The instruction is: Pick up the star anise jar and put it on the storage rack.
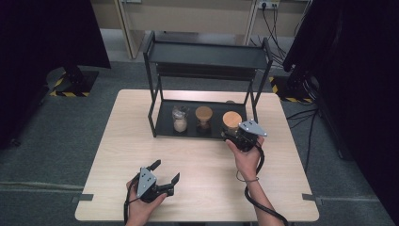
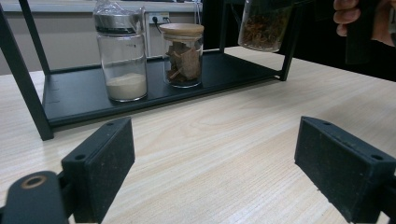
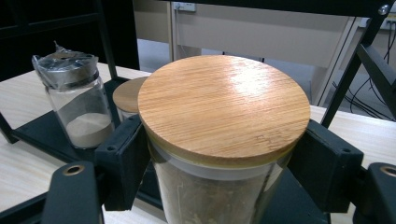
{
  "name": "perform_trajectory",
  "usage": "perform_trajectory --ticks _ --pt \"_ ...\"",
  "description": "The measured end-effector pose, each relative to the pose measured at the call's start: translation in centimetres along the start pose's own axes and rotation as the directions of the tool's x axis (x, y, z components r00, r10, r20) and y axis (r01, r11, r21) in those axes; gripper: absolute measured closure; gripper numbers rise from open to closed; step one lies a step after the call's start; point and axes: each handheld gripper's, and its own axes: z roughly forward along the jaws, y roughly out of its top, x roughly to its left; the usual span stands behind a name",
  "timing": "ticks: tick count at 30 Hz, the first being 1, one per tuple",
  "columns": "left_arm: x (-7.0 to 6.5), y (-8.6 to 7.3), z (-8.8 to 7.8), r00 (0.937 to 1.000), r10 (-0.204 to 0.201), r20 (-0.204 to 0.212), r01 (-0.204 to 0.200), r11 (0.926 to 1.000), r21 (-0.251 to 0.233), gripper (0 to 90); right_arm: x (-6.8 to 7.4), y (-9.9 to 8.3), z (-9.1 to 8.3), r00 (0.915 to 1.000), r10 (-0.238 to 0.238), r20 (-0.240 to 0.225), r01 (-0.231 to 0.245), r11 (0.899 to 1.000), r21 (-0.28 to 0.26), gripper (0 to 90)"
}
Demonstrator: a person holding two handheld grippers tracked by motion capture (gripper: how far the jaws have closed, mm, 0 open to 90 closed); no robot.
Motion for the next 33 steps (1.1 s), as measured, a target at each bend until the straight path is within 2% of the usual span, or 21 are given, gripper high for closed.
perform_trajectory --ticks 17,33 --pt "0.0 0.0 0.0 1.0 -0.002 0.001 0.002 1.0 -0.003 11.8 0.1 0.8 2.0 0.9999 0.003 0.014 -0.003 1.0 0.017 25.8" --pt "0.0 0.0 0.0 1.0 0.001 0.003 -0.001 1.0 -0.001 11.8 -0.4 0.5 4.1 0.9991 0.018 0.038 -0.021 0.998 0.054 25.8"
